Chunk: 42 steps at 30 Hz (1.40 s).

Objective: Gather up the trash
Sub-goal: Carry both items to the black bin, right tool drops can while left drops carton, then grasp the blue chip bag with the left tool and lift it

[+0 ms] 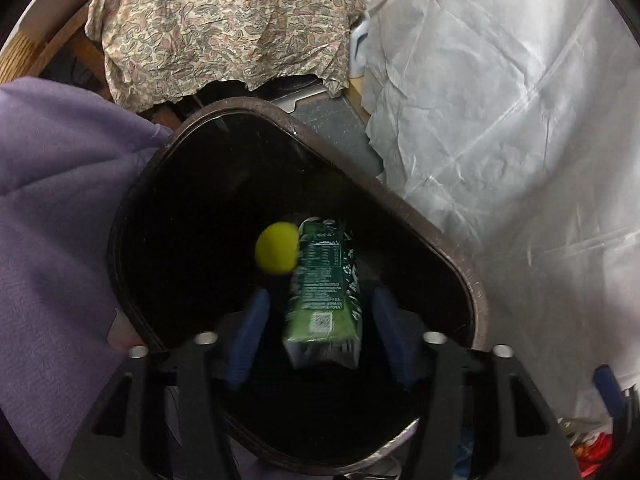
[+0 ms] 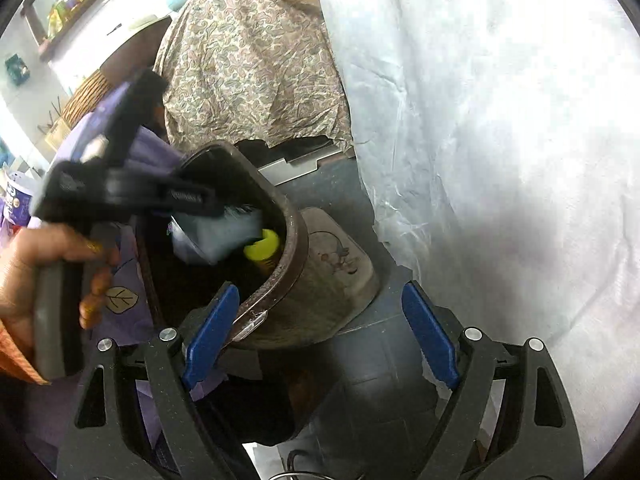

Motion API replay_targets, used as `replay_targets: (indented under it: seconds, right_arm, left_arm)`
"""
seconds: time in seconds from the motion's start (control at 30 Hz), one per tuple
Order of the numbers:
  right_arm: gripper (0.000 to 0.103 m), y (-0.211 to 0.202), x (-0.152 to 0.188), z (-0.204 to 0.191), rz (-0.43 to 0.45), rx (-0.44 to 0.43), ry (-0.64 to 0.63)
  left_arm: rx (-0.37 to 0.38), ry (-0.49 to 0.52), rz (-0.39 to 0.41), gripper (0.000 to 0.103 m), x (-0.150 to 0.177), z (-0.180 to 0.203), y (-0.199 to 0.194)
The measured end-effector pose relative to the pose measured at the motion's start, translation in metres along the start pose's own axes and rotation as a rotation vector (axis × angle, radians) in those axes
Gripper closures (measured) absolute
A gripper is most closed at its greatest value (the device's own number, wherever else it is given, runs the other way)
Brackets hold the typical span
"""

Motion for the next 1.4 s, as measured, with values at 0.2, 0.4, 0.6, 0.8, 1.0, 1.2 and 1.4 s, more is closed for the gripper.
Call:
replay_targets:
  seconds: [0.2, 0.4, 0.6, 0.8, 1.0, 1.2, 1.4]
  right_arm:
    - [0.02, 0.002, -0.007, -0.007, 0.032, -0.001, -0.005]
    - [0.02, -0.005, -0.008, -0.011, 0.053, -0.002, -0.005]
    - [0.02, -0.01, -0.012, -0.025, 0.065, -0.054, -0.007]
    - [0.02, -0.015, -0.017, -0.062, 0.056, -0.162, -0.021]
    - [0.02, -0.037, -0.03, -0.117, 0.113, -0.287, -0.111]
    - [0.018, -0.052, -0.031, -0.165, 0.147, -0.357, -0.209]
    - [0.018, -0.061, -0.021, -0.206, 0.132, -0.409, -0.264]
  left_arm:
    - [0.028, -0.046, 0.04, 0.022, -0.005, -0.005, -0.011]
    - [0.034, -0.035, 0.175, 0.021, -0.018, -0.003, -0.059]
    - [0.056, -0.037, 0.381, 0.013, -0.016, -0.013, -0.142]
    - [0.029, -0.023, 0.579, 0.006, 0.019, -0.038, -0.221]
    - [-0.096, -0.073, 0.696, 0.006, 0.071, -0.092, -0.276]
    - [-0.296, -0.165, 0.735, 0.006, 0.131, -0.155, -0.308]
    - [-0.457, -0.231, 0.65, 0.006, 0.178, -0.218, -0.309]
Point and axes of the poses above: each gripper's, at about its wrist camera, not at the fingertips, and y roughly the way its jaws point, z to its right, x to its underside, the point moved 2 cm from there along y, roughly the way its jaws point, and after that the axes turned 15 degrees about z, right-handed, at the moved point
